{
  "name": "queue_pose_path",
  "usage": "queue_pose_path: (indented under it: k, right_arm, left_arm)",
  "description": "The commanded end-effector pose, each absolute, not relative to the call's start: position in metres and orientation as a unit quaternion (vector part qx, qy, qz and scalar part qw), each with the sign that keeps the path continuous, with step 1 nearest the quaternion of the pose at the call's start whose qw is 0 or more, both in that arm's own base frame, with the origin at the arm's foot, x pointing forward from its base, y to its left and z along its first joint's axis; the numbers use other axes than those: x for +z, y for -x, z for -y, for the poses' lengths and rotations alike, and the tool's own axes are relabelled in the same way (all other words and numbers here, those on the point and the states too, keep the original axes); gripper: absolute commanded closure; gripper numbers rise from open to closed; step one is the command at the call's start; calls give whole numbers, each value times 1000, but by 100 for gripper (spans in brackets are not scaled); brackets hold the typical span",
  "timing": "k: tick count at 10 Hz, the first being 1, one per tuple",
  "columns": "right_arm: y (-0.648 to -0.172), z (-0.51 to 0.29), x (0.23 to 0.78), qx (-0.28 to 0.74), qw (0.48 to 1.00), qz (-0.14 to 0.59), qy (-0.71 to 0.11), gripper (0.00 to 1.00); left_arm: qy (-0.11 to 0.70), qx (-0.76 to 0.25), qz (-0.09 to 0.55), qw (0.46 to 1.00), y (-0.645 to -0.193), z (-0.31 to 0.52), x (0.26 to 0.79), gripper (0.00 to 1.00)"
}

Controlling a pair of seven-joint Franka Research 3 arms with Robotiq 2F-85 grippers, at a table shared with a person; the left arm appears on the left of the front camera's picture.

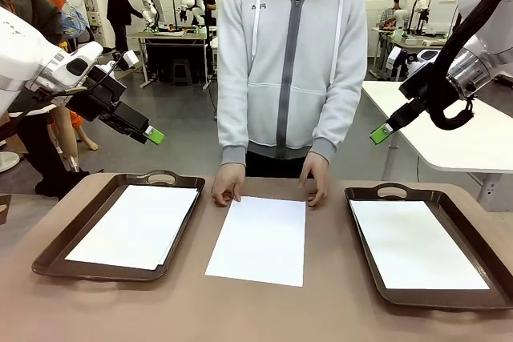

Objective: Sort the A4 documents.
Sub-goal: Receive the A4 Paper.

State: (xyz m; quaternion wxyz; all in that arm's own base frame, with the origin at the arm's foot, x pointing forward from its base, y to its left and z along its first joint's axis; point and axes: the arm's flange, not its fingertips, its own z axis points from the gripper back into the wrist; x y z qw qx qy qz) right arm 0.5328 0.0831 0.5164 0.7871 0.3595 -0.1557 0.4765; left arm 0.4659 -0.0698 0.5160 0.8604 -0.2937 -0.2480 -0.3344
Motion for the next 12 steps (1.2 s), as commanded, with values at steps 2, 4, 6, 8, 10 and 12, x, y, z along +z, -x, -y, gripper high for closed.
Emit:
queue_pose_path:
  k: [2, 4, 6, 8, 10, 12]
  right_arm:
    - [-533, -84, 516, 483, 783, 157, -359, 0]
    - [-533, -84, 516, 483, 783, 157, -359, 0]
    - [-533, -84, 516, 483, 783, 157, -359, 0]
    - [-533, -84, 516, 483, 783, 157, -359, 0]
    - [-533, -84, 516, 483, 783, 157, -359, 0]
    - [-533, -84, 516, 483, 783, 157, -359, 0]
  left_arm:
    - [293, -333, 250, 861, -466, 69, 517, 0]
    - [293, -333, 250, 861, -466, 69, 517, 0]
    - [293, -333, 250, 861, -466, 69, 517, 0]
    - [293, -333, 250, 861, -466, 69, 517, 0]
    - [293, -333, 250, 861, -466, 69, 517, 0]
    - [293, -333, 250, 861, -466, 69, 517, 0]
